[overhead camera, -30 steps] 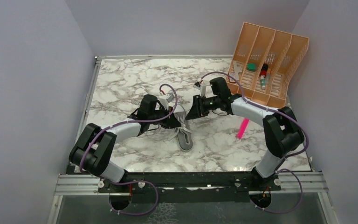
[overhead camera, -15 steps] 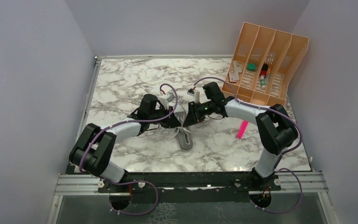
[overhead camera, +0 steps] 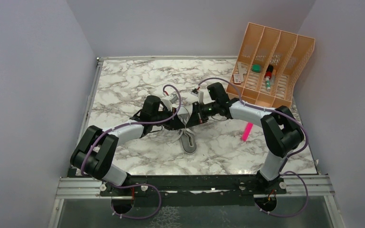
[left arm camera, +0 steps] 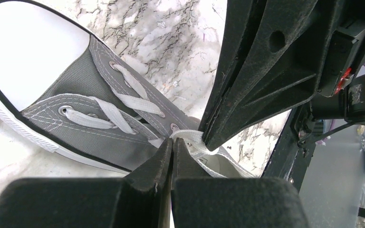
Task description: Tie the shoes
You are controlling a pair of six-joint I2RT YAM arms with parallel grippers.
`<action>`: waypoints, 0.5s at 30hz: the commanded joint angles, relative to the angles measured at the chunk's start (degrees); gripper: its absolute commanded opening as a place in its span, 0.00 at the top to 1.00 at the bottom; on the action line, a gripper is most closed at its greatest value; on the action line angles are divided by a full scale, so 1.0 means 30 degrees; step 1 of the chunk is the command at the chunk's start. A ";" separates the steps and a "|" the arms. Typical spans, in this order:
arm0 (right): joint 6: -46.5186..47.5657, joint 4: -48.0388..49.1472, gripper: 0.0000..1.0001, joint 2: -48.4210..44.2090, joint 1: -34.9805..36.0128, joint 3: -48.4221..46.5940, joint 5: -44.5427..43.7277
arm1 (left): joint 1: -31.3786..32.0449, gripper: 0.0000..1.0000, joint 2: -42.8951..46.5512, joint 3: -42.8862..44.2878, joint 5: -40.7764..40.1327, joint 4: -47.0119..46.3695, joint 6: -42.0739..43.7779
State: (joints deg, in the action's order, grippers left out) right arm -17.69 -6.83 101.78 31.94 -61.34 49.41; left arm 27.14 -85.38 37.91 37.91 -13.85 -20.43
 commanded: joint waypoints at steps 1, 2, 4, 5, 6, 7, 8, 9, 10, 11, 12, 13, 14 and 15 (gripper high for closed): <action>-0.1621 0.2298 0.99 -0.0439 0.0321 0.0048 0.1434 | 0.0198 1.00 0.0247 0.0080 0.0075 -0.0712 -0.0141; -0.2095 0.2986 0.99 -0.0439 0.0464 0.0319 0.1567 | 0.0204 1.00 0.0160 0.0067 0.0125 -0.0892 -0.0311; -0.3065 0.4210 0.99 -0.0395 0.0703 0.0809 0.1724 | 0.0240 1.00 0.0006 0.0036 0.0165 -0.1301 -0.0626; -0.3532 0.4840 0.99 -0.0386 0.0761 0.1007 0.1662 | 0.0267 1.00 -0.0067 0.0021 0.0188 -0.1431 -0.0705; -0.4011 0.5388 0.99 -0.0433 0.0827 0.1237 0.1522 | 0.0271 1.00 -0.0135 0.0005 0.0242 -0.1549 -0.0796; -0.4423 0.5837 0.99 -0.0479 0.0854 0.1405 0.1285 | 0.0271 1.00 -0.0206 -0.0019 0.0369 -0.1765 -0.0935; -0.4837 0.6175 0.99 -0.0517 0.0864 0.1569 0.0909 | 0.0271 1.00 -0.0306 -0.0073 0.0521 -0.1968 -0.1099; -0.5156 0.6525 0.99 -0.0493 0.0928 0.1656 0.0853 | 0.0297 1.00 -0.0370 -0.0161 0.0697 -0.2217 -0.1263; -0.5313 0.6726 0.99 -0.0497 0.1027 0.1674 0.0733 | 0.0326 1.00 -0.0415 -0.0271 0.0833 -0.2409 -0.1389; -0.5347 0.6715 0.99 -0.0512 0.1128 0.1669 0.0461 | 0.0355 1.00 -0.0410 -0.0431 0.0912 -0.2561 -0.1456; -0.5366 0.6680 0.99 -0.0573 0.1206 0.1705 0.0252 | 0.0359 1.00 -0.0383 -0.0575 0.0949 -0.2705 -0.1501; -0.5328 0.6614 0.99 -0.0624 0.1256 0.1709 0.0083 | 0.0359 1.00 -0.0325 -0.0798 0.0956 -0.2921 -0.1573; -0.5283 0.6477 0.98 -0.0682 0.1248 0.1702 -0.0092 | 0.0359 1.00 -0.0270 -0.1017 0.1019 -0.3230 -0.1666; -0.5245 0.6365 0.95 -0.0741 0.1247 0.1738 -0.0169 | 0.0359 1.00 -0.0252 -0.1194 0.1093 -0.3528 -0.1740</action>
State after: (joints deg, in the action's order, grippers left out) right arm -31.05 7.81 101.78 34.13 -56.31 49.84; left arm 27.49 -86.06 36.58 38.35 -18.48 -23.88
